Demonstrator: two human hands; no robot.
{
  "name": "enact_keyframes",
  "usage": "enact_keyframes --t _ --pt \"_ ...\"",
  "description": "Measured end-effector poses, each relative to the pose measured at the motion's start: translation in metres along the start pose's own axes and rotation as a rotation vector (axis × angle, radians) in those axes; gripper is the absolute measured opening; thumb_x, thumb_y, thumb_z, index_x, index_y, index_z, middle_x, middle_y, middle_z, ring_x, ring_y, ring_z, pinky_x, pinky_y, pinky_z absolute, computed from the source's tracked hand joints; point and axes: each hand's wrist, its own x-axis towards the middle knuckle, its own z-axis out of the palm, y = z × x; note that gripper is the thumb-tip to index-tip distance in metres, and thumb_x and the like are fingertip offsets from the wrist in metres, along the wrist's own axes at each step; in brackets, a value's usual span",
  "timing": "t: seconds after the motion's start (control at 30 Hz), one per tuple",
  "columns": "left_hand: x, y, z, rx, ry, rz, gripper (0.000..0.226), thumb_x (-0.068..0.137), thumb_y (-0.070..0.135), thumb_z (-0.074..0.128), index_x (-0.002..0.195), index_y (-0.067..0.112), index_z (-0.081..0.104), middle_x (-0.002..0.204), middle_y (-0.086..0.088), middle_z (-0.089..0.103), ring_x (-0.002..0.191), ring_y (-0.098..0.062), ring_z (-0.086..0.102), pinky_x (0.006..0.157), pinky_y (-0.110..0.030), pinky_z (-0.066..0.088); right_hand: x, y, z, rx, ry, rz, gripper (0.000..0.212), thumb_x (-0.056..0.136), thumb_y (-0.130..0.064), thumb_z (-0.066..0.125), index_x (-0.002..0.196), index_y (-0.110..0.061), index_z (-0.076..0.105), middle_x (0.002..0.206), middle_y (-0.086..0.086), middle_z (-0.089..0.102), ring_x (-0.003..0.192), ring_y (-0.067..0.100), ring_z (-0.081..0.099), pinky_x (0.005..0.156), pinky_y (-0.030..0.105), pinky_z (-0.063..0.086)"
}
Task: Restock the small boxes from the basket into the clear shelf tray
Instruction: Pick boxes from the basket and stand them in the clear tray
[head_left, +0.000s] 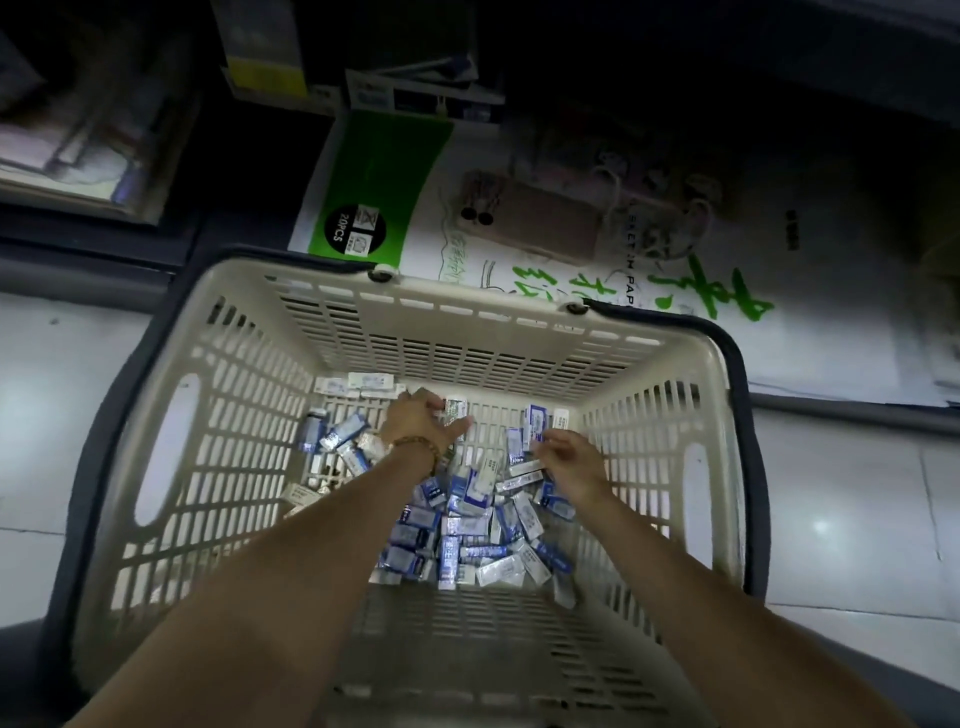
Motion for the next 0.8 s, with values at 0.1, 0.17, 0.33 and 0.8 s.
enact_keyframes --t 0.1,0.17,0.33,0.8 --pt "-0.002 0.003 0.009 0.219 0.092 0.022 0.044 0.066 0.051 0.076 0.094 0.021 0.061 0.106 -0.002 0.058 0.104 -0.019 0.055 0.076 -0.030 0.050 0.001 0.005 0.002 0.012 -0.014 -0.033 0.028 0.088 -0.015 0.065 0.115 -0.009 0.060 0.099 0.002 0.061 0.091 0.014 0.057 0.073 0.016 0.046" --pt "-0.003 0.003 0.012 0.237 0.096 0.053 0.040 0.070 0.046 0.075 0.097 0.020 0.061 0.107 -0.002 0.059 0.104 -0.020 0.056 0.081 -0.030 0.049 0.000 0.006 0.002 0.028 -0.010 -0.057 0.026 0.089 -0.014 0.063 0.114 -0.008 0.061 0.098 0.001 0.061 0.089 0.013 0.056 0.065 0.008 0.042" --pt "-0.003 -0.005 -0.001 0.085 -0.037 0.100 0.028 0.075 0.022 0.076 0.094 0.012 0.058 0.096 -0.003 0.065 0.092 -0.019 0.062 0.083 -0.032 0.051 -0.006 0.004 0.009 0.043 0.022 -0.141 0.020 0.089 -0.011 0.063 0.108 -0.007 0.063 0.101 0.006 0.064 0.090 0.016 0.059 0.065 0.006 0.043" --pt "-0.018 -0.056 -0.069 0.037 -0.032 0.170 0.031 0.090 0.004 0.051 0.120 0.007 0.040 0.105 -0.017 0.057 0.092 -0.028 0.056 0.075 -0.034 0.045 -0.021 -0.008 0.093 -0.670 -0.241 -0.520 0.041 0.087 -0.036 0.064 0.124 -0.021 0.060 0.121 0.002 0.057 0.117 0.020 0.044 0.098 0.030 0.027"
